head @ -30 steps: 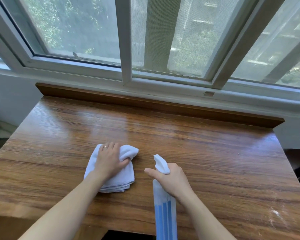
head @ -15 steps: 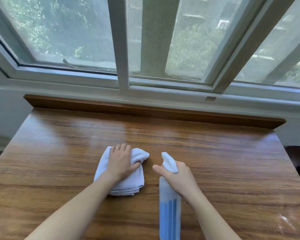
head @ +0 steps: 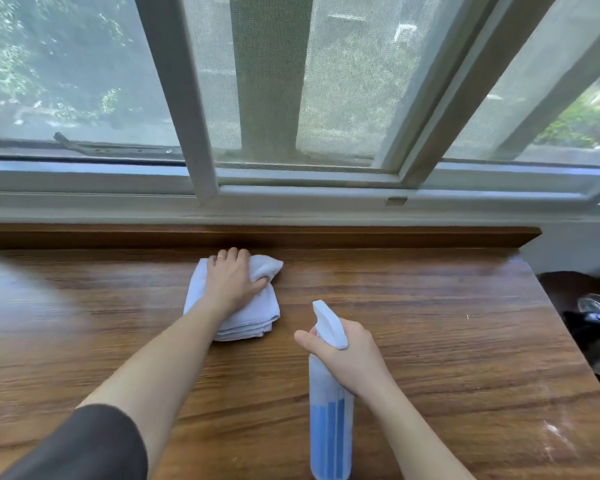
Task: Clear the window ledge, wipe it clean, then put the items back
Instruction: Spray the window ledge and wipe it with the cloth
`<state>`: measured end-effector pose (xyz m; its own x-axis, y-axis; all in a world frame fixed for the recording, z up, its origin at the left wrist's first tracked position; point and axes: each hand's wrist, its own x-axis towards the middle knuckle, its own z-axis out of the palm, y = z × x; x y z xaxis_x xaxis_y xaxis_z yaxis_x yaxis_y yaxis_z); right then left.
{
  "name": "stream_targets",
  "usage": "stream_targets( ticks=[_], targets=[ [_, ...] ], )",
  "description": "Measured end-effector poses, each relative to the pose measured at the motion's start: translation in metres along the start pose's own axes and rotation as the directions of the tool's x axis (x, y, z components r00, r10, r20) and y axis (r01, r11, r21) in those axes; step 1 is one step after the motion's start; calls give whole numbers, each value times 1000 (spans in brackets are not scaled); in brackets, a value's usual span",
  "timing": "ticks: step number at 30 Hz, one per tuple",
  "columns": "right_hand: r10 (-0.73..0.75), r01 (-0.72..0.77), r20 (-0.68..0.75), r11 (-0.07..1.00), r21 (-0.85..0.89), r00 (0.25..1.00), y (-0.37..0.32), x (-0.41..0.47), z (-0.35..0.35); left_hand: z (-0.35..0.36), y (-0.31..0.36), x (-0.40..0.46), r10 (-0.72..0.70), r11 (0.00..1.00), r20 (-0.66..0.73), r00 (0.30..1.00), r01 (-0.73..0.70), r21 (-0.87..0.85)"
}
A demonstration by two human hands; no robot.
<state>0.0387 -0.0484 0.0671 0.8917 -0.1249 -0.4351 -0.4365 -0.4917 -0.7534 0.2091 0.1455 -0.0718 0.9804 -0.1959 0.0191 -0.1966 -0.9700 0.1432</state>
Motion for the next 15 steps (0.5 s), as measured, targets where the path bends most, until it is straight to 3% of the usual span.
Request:
stream_targets(
  ticks=[9, 15],
  targets=[
    [7, -7, -28, 1000, 13, 1000, 3, -1, -8, -6, 8, 5, -32, 999, 42, 999, 32, -1],
    [-2, 3, -39, 1000, 30, 999, 0, -3, -6, 1, 12, -49, 69, 996, -12, 998, -70, -55]
  ],
)
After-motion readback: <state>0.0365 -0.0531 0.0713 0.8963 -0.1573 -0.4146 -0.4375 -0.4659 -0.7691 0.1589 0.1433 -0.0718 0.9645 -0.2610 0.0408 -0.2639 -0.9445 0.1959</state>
